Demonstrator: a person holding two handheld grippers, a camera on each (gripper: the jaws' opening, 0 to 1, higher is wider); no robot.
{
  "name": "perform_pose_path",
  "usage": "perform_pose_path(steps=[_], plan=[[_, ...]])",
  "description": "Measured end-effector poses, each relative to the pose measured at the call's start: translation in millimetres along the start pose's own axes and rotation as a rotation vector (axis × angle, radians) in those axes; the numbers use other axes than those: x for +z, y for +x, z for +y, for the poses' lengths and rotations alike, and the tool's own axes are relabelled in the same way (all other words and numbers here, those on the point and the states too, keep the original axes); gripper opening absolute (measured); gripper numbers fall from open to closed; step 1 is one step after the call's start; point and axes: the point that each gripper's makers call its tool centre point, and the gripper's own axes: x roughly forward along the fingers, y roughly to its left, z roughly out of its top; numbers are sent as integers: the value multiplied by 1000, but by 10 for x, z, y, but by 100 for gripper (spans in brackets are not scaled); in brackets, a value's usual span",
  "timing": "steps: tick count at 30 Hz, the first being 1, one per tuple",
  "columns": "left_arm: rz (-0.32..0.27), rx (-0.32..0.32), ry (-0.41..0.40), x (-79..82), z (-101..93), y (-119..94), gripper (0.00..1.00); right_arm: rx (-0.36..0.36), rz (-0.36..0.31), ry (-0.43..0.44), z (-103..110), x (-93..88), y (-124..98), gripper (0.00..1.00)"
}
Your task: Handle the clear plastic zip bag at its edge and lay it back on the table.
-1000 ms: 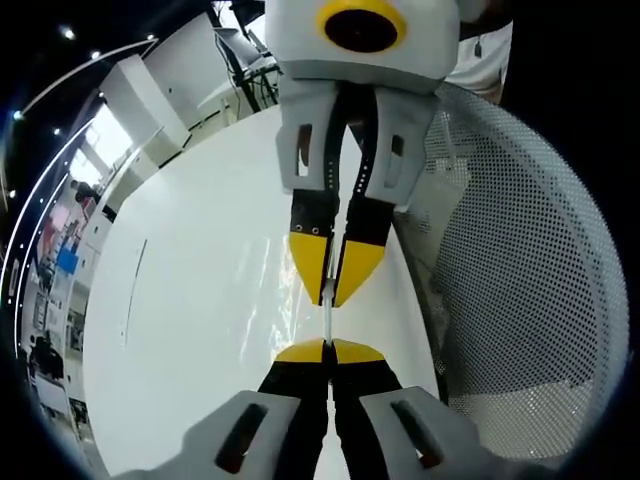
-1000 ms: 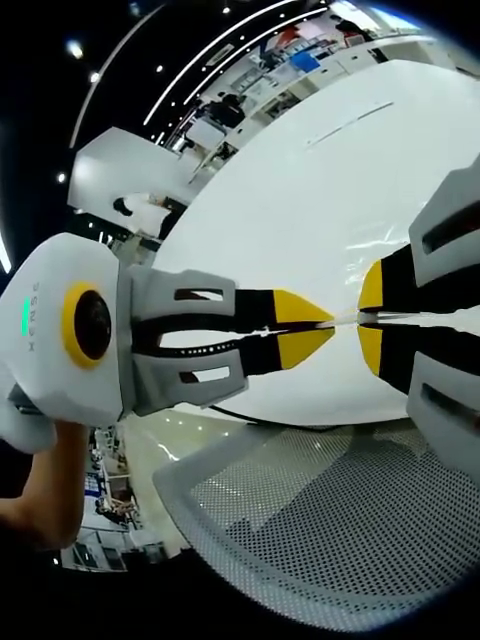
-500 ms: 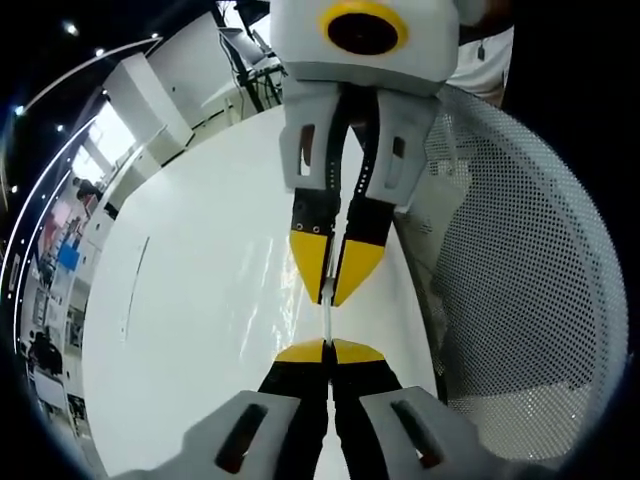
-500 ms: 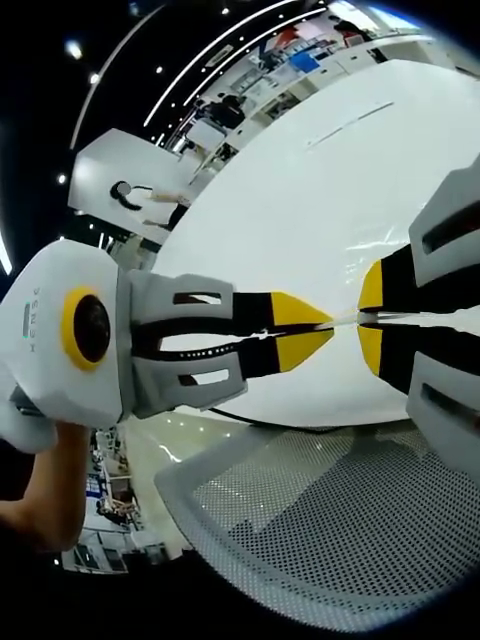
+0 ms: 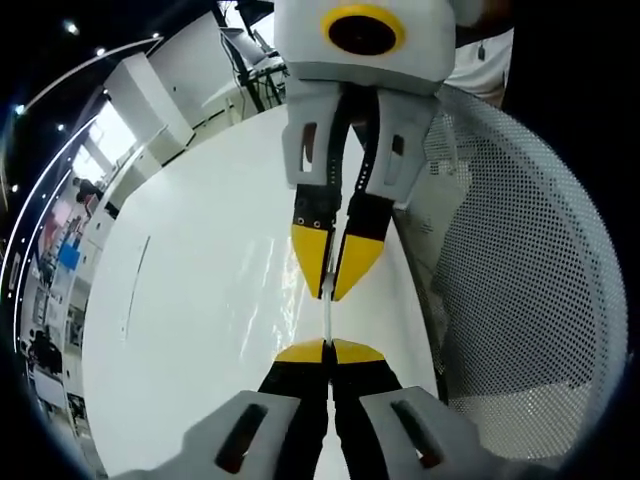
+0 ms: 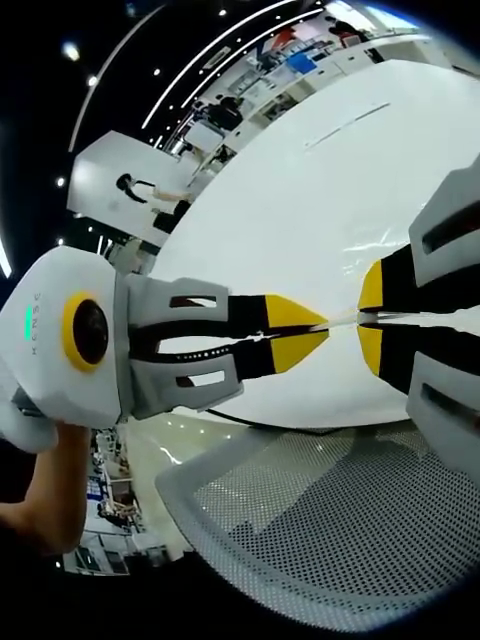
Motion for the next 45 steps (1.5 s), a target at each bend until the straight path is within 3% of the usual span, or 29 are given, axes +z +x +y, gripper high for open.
perform_pose_path(steps=[45], plan=[[0,3,-17,-40,37,-33,0,-9,0,22,-27,-25,-13,0]])
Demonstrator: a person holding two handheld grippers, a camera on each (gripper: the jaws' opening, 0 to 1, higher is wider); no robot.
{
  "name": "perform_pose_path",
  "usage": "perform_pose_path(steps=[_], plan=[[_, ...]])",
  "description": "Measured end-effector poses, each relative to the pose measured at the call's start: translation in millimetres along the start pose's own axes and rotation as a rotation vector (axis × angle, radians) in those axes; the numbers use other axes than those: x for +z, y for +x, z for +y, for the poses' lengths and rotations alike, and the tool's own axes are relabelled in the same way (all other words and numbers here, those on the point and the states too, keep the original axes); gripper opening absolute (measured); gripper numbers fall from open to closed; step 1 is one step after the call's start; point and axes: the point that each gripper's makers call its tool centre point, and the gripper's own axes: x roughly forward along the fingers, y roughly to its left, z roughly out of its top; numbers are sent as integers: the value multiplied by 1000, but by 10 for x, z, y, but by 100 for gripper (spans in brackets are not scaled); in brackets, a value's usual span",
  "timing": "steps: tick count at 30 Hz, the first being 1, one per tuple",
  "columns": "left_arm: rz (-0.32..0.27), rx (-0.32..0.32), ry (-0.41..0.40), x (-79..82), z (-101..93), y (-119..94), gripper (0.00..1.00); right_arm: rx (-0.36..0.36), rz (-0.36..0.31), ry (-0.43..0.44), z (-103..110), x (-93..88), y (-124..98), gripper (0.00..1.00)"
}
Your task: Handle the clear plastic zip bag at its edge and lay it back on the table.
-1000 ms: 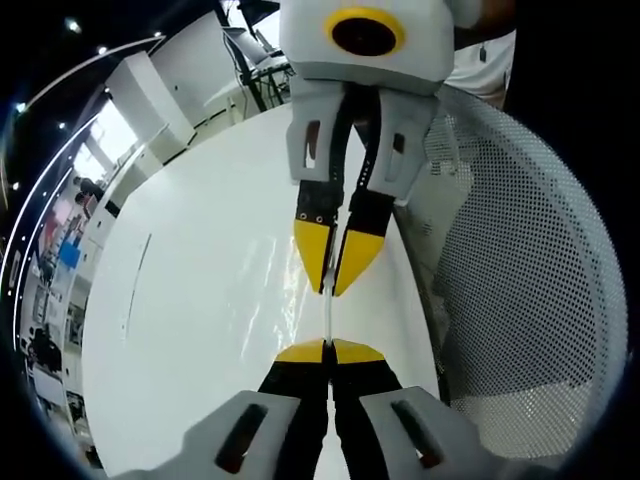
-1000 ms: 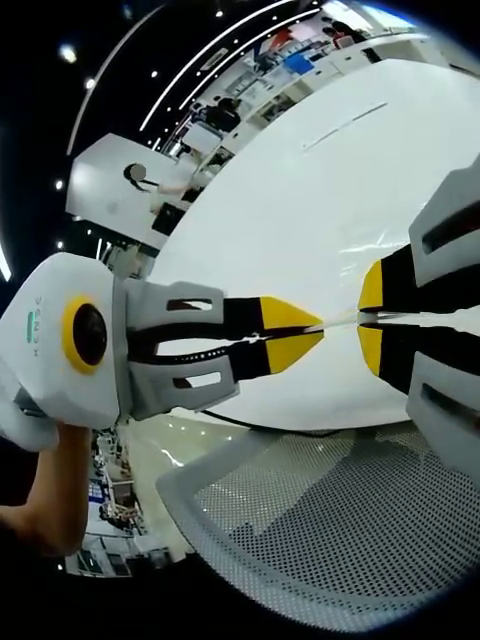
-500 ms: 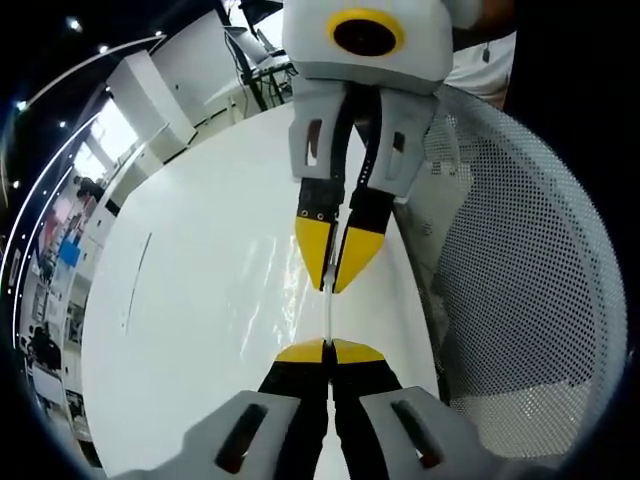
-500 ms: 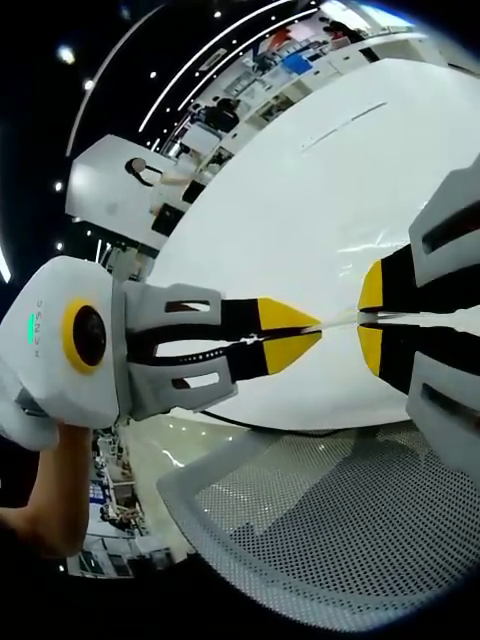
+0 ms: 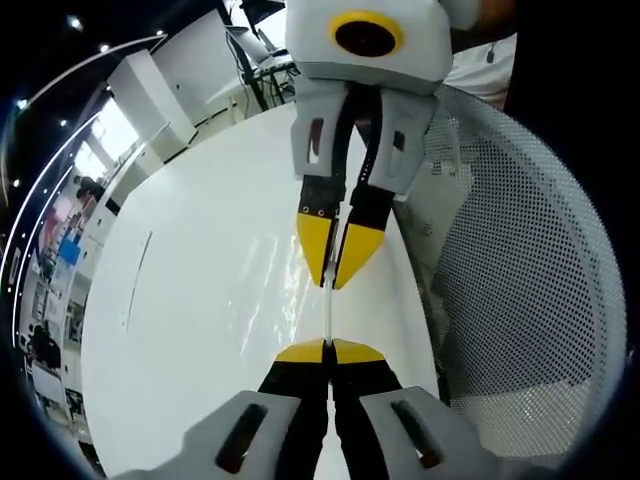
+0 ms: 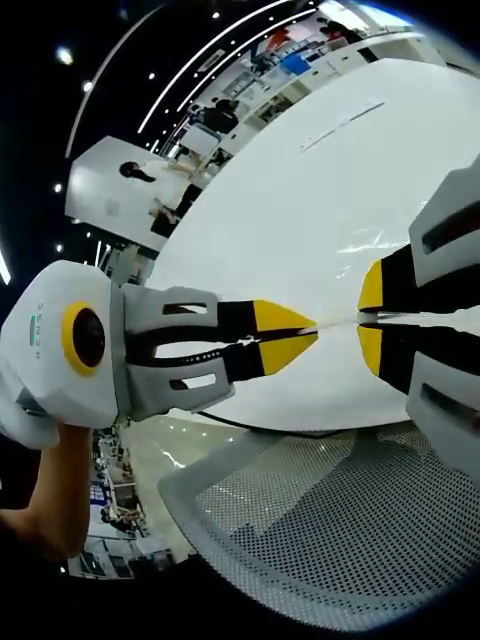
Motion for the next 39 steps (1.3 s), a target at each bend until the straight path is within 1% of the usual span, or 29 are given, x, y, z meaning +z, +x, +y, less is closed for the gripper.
perform_pose_path(steps=[39], plan=[[10,4,-18,-86,-10,-63,0,-4,11,5,-4,-35,-19,0]])
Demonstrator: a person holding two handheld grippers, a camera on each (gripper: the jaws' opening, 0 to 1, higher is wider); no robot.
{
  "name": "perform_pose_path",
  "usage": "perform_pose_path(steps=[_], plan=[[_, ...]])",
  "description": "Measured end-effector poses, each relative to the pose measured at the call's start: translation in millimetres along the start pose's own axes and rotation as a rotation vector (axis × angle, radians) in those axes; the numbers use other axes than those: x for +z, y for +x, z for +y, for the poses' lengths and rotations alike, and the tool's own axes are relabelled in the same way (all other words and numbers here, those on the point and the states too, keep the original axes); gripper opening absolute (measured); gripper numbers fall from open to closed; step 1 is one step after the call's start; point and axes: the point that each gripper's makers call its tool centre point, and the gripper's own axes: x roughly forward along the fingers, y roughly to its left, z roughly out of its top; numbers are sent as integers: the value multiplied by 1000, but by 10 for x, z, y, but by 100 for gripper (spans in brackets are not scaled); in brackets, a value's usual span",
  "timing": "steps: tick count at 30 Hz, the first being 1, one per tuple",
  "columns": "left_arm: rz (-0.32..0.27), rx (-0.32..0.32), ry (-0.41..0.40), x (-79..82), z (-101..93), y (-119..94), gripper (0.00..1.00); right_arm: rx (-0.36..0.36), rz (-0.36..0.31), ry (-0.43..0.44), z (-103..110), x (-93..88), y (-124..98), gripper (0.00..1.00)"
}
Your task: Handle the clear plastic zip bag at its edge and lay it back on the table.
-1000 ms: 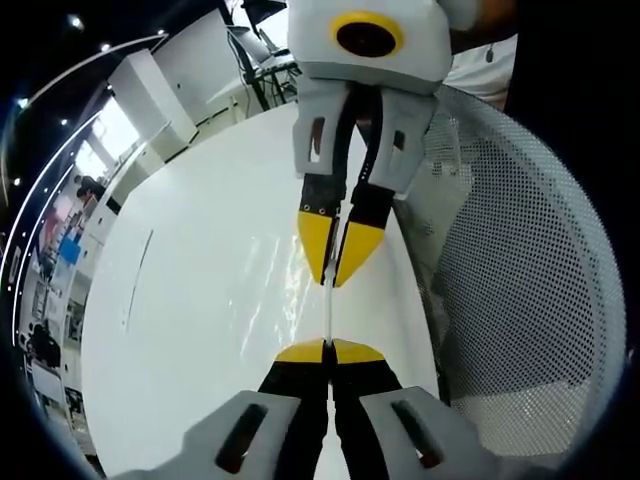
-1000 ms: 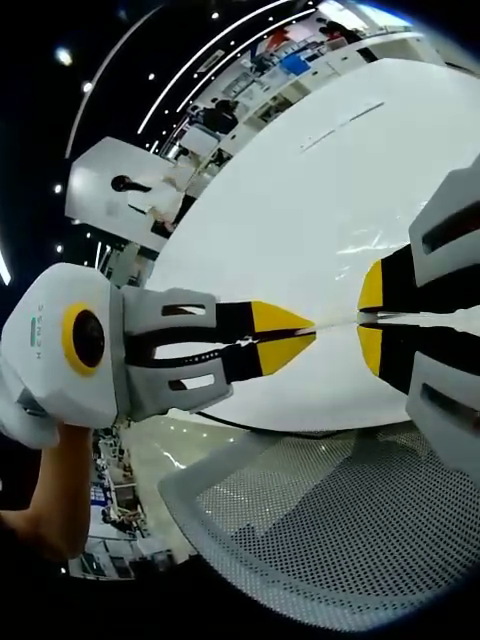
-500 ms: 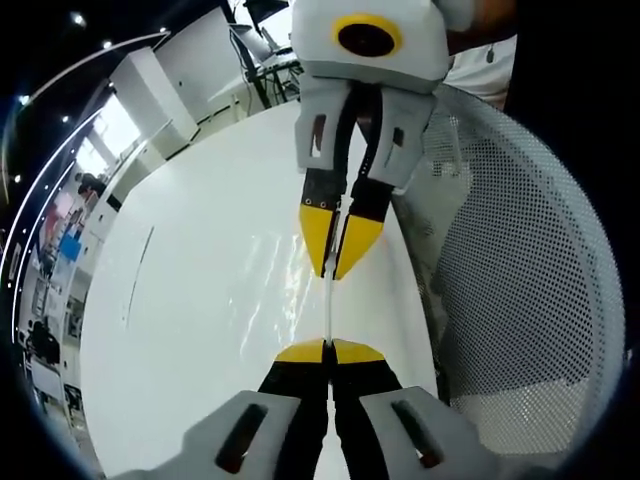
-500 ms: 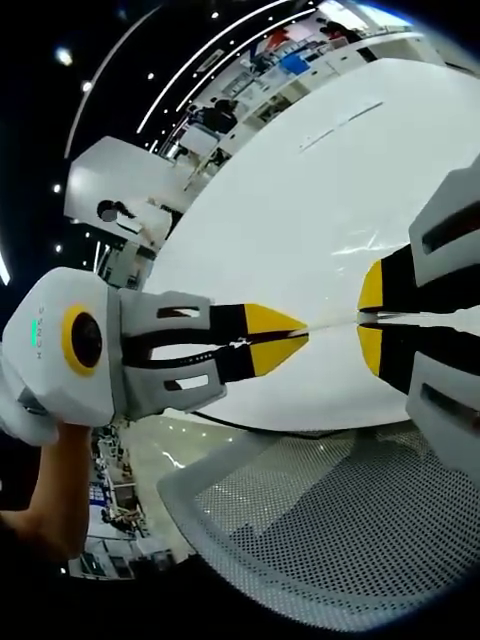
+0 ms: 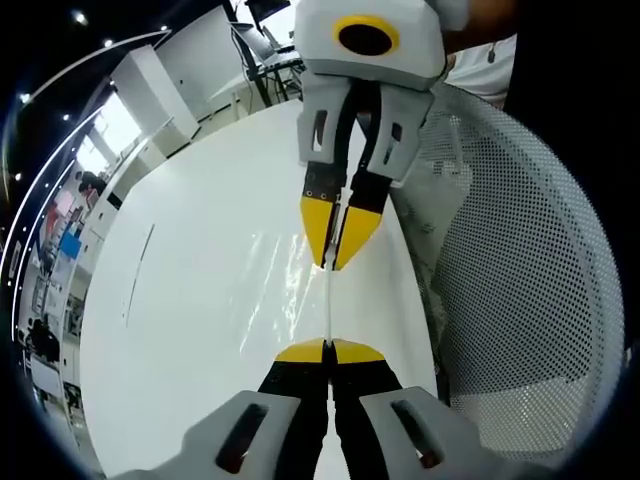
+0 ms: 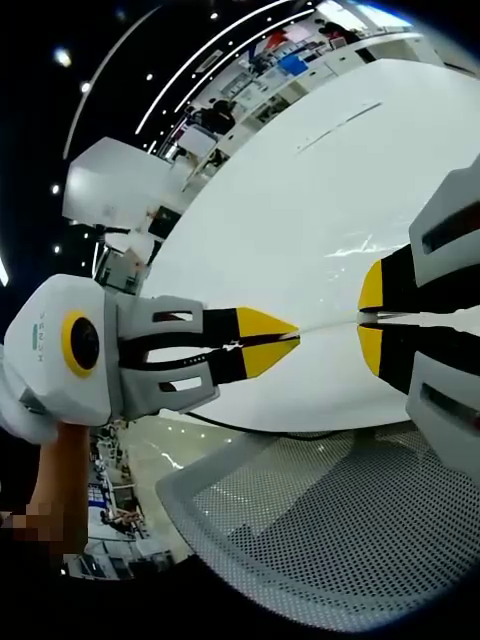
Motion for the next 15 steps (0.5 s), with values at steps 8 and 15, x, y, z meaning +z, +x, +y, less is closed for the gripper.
perform_pose_path(steps=[8,15], plan=[[-1,1,-5,-8,12,-4,0,-3,-1,3,-13,-4,-2,0],[-2,0,-6,-11,25,-4,0,-5,-3,5,-23,-4,-3,0]])
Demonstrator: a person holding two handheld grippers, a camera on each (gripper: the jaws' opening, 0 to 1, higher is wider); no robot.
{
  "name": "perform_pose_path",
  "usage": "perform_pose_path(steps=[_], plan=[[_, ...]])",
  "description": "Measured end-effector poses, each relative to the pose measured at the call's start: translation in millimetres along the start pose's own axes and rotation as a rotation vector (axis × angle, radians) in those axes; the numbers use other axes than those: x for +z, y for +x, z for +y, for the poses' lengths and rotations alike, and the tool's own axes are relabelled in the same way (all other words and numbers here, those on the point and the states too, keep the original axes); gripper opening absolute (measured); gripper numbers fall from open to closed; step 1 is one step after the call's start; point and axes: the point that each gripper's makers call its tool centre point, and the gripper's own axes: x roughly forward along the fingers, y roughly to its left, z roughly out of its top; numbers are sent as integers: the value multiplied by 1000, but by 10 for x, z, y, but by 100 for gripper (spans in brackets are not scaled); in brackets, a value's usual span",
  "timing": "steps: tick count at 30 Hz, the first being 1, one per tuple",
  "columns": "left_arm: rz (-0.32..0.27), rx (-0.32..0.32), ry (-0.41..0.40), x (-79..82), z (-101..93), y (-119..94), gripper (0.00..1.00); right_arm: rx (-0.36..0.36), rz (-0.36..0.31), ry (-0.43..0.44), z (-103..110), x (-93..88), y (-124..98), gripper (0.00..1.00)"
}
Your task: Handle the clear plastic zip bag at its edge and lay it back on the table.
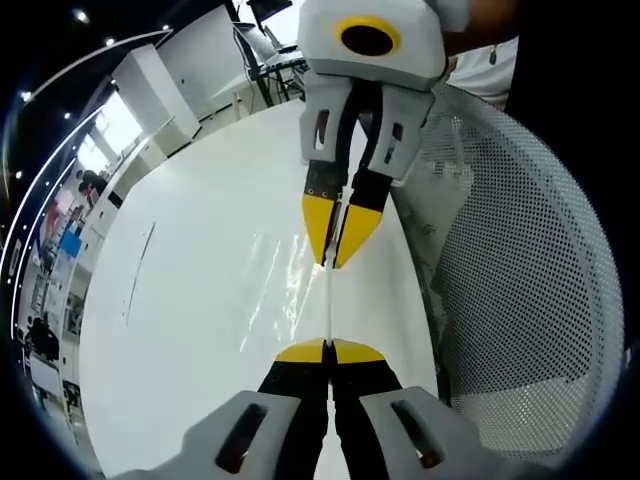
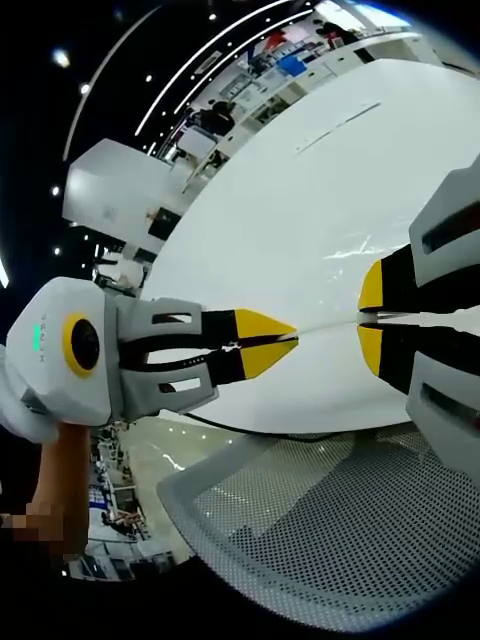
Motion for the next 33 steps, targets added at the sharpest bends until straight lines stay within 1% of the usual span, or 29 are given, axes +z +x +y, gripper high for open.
perform_pose_path(steps=[33], plan=[[1,6,-11,-38,15,-31,0,-7,7,6,-12,-23,-15,0]])
